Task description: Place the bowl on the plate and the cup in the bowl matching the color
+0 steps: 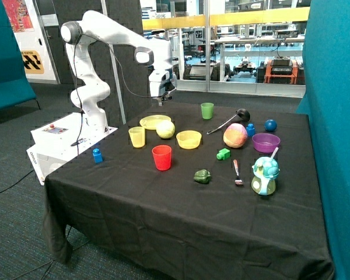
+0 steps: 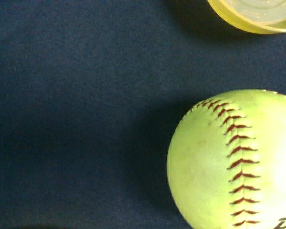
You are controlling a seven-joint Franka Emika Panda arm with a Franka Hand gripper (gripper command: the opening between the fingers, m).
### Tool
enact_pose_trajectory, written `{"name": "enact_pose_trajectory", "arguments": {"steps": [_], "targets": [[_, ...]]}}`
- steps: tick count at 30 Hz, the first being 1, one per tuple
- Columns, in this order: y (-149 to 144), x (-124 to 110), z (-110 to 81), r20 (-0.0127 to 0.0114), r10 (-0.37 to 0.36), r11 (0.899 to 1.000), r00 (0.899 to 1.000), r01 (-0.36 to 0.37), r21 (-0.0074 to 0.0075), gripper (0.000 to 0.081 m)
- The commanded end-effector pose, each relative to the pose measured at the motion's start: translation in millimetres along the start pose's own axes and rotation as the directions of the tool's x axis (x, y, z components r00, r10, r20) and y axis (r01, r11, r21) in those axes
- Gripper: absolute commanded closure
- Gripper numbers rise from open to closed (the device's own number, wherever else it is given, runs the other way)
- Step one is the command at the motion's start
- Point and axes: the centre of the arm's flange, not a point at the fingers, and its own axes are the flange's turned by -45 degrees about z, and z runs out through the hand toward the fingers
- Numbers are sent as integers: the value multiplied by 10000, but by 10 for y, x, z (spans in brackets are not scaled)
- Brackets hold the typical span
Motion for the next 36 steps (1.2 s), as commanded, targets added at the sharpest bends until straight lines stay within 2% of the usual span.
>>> {"name": "enact_pose_trajectory", "arguments": {"steps": [1,3,4,5,6,7,12,16,27,36], "targets": [[-15,21,-18,131,-1172,9931,9930,1172,-21,0],[-10,59,20,131,-1148,9934,9933,1148,-21,0],[-6,76,33,130,-1085,9941,9940,1085,-22,295],[-3,95,45,130,-1076,9942,9941,1077,-22,509],[-1,112,55,130,-1068,9943,9942,1069,-22,617],[0,127,64,130,-1074,9942,9941,1074,-22,671],[-5,216,115,130,-1080,9941,9941,1081,-22,701],[-3,291,180,130,-1004,9949,9949,1004,-23,670],[61,628,391,129,-614,9981,9980,615,-28,657],[53,902,567,130,-827,9966,9965,827,-25,648]]}}
